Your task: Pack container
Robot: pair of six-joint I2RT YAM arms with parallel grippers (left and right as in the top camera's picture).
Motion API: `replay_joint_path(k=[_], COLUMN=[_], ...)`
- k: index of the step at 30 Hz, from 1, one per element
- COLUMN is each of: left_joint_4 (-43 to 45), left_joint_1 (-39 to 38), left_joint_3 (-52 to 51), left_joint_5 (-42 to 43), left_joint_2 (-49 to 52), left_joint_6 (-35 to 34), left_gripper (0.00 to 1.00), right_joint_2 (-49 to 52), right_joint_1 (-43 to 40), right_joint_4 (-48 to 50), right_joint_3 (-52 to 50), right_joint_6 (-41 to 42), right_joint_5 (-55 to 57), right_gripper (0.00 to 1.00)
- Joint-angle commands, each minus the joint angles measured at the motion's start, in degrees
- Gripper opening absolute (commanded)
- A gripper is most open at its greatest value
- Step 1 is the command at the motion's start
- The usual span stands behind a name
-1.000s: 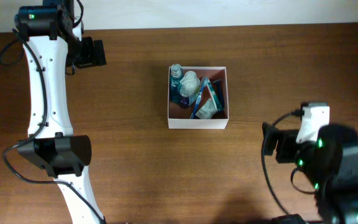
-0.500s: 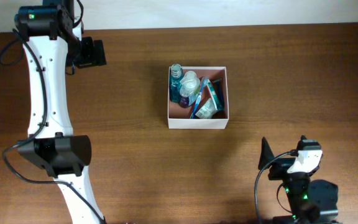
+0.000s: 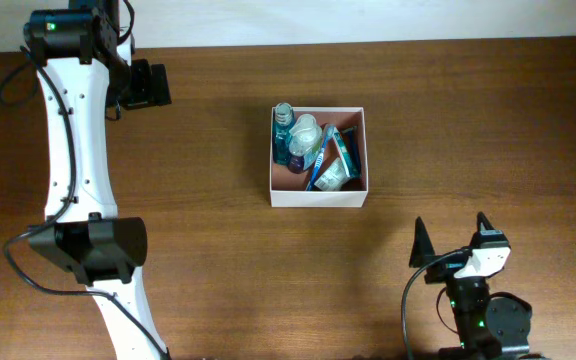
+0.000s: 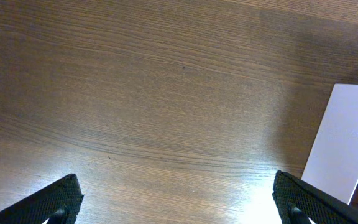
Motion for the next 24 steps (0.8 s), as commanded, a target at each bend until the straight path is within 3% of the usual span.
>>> replay_joint_path(k=[1,7,24], left_joint_4=[0.1,0.1,0.1], left_joint_1=[0.1,0.1,0.1], left_joint_3=[-0.2,-0.2,-0.2], left_joint_5=[0.4,0.4,0.4], left_joint_2=[-1.2,-1.2,-1.2], left_joint_6=[-0.3,-0.3,-0.3], left_gripper=[0.99,0.99,0.99], right_joint_2=[-0.7,-0.7,-0.7], right_joint_1=[-0.5,-0.5,-0.5], right_joint_4=[4.0,12.3,4.0], right_joint_3=[-2.6,-6.7,-6.7], right_joint_6=[-0.2,-0.1,0.0], right_joint_5=[-0.5,-0.6,-0.5], right_gripper=[0.99,0.99,0.99])
